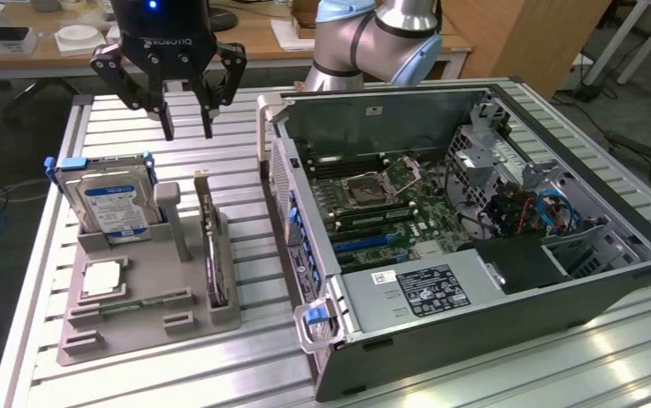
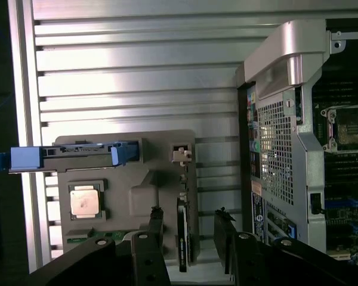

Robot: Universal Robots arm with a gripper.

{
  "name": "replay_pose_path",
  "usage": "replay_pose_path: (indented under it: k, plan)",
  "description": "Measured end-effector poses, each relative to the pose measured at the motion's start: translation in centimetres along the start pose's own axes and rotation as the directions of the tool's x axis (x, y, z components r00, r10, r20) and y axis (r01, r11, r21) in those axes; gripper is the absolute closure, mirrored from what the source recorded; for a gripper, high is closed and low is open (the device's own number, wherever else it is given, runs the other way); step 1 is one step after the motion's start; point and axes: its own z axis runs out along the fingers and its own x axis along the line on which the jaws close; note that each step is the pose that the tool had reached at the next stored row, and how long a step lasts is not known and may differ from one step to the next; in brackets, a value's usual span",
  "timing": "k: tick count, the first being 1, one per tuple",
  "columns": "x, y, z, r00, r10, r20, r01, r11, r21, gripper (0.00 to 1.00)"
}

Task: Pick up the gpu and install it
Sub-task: 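Pick up the gpu and move the gpu toward the slot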

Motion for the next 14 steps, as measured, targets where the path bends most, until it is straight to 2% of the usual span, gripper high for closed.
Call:
replay_pose_path:
  k: [14]
  plan:
    - [-0.07, -0.95, -0.03, 1.0000, 0.000, -0.0002, 0.000, 1.0000, -0.0013, 0.53]
